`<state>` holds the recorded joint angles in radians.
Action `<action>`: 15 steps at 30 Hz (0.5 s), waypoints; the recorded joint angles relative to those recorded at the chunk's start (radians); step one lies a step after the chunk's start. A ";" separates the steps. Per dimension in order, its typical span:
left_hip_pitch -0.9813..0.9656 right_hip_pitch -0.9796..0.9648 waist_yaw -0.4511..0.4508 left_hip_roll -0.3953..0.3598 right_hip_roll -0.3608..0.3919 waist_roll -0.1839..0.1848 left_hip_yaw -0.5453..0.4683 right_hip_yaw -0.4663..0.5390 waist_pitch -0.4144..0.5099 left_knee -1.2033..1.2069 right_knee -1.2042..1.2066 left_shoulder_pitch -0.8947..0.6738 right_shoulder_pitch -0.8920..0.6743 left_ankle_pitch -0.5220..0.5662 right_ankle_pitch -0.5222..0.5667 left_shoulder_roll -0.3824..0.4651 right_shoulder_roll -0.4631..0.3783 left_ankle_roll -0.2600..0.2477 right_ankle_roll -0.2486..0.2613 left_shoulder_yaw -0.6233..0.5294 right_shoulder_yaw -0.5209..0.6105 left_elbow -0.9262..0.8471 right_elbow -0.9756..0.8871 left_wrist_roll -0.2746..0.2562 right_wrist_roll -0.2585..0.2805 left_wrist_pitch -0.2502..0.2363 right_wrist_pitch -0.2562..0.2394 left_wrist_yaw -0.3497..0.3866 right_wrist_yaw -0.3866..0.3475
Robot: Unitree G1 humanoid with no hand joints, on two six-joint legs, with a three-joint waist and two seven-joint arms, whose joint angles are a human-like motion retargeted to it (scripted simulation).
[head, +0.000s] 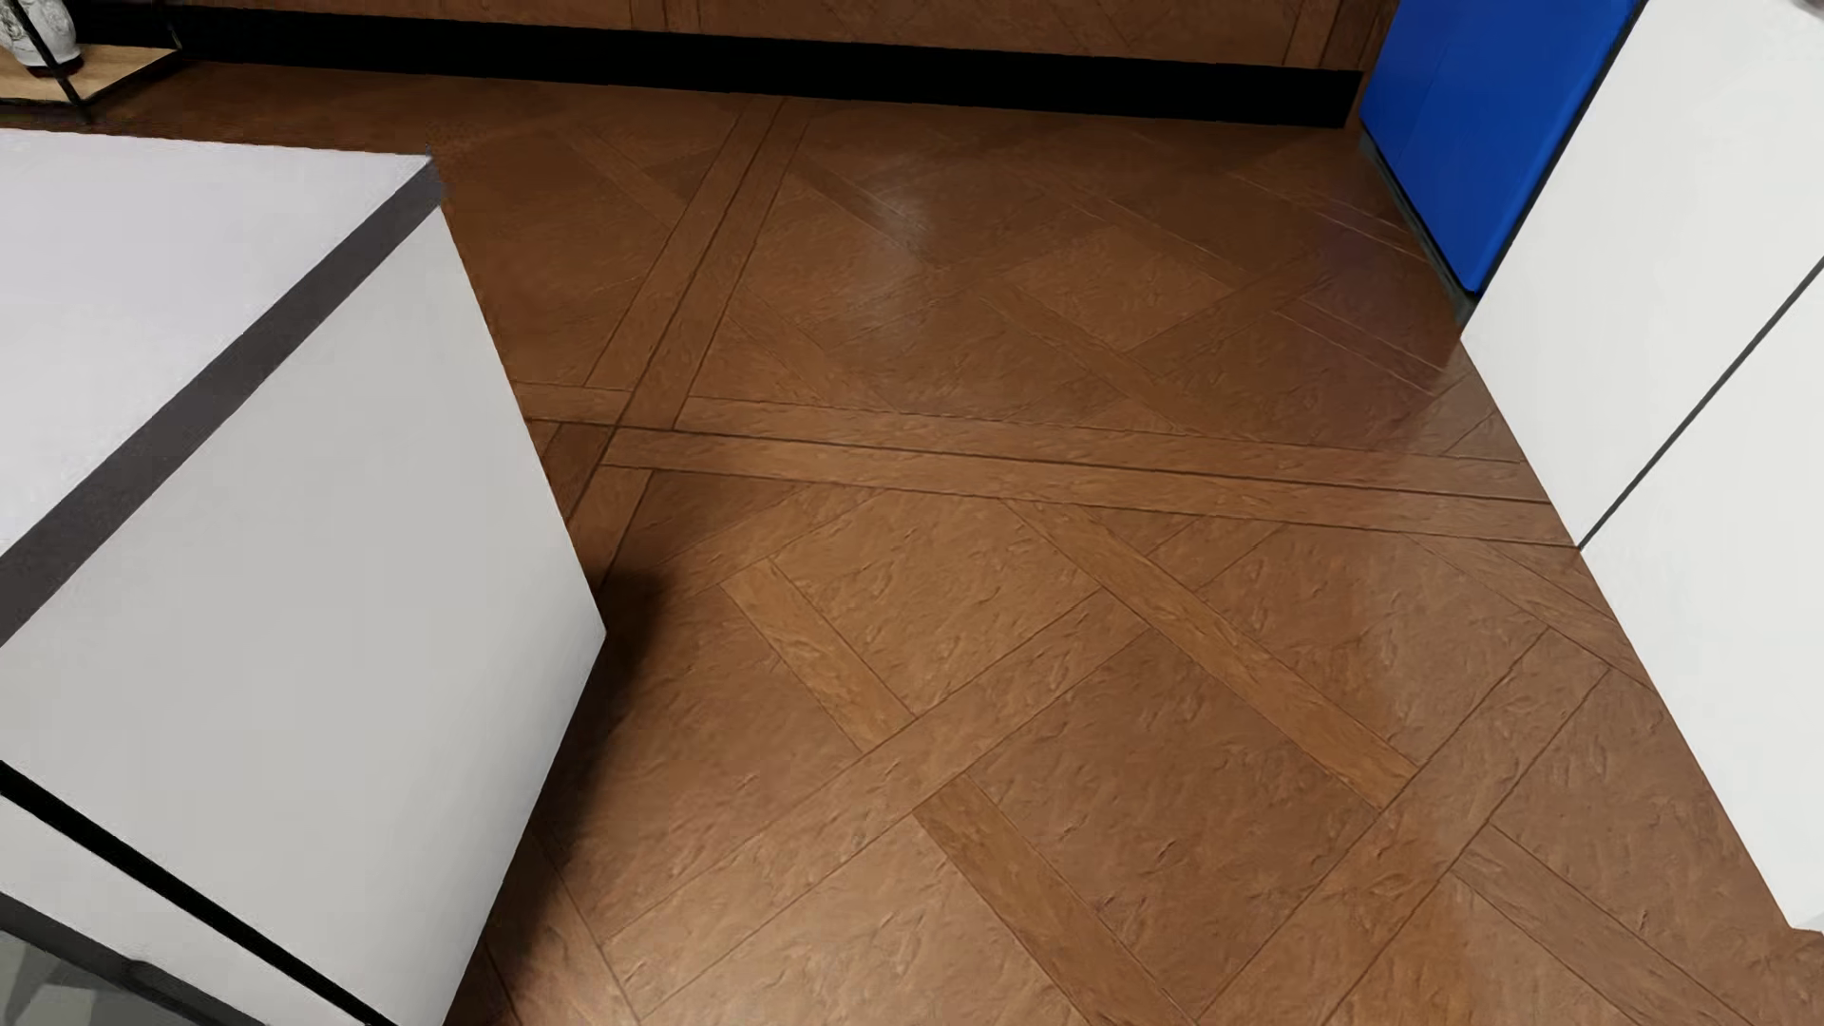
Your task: Walk around the counter
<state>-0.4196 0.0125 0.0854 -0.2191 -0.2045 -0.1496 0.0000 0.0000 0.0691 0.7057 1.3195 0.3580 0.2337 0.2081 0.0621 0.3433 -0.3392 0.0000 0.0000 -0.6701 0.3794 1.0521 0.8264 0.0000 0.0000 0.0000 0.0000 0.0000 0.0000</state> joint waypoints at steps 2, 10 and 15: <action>0.225 -0.182 -0.100 -0.010 0.041 0.033 0.000 0.000 0.018 -0.108 0.116 -0.071 0.027 -0.140 -0.241 0.002 0.000 0.000 0.000 0.043 0.063 -0.051 0.061 0.000 0.000 0.000 0.000 0.000 0.000; 0.730 -0.466 -0.392 0.113 0.027 0.092 0.000 0.000 -0.017 -0.267 -1.150 -0.329 0.177 -0.568 -0.052 0.075 -0.009 0.000 0.000 0.260 0.101 -0.415 0.140 0.000 0.000 0.000 0.000 0.000 0.000; 0.603 -0.404 -0.362 0.210 0.143 0.148 0.000 0.000 -0.007 0.397 -0.523 -0.247 0.141 -0.053 -0.524 0.012 -0.009 0.000 0.000 0.183 0.144 -0.267 0.261 0.000 0.000 0.000 0.000 0.000 0.000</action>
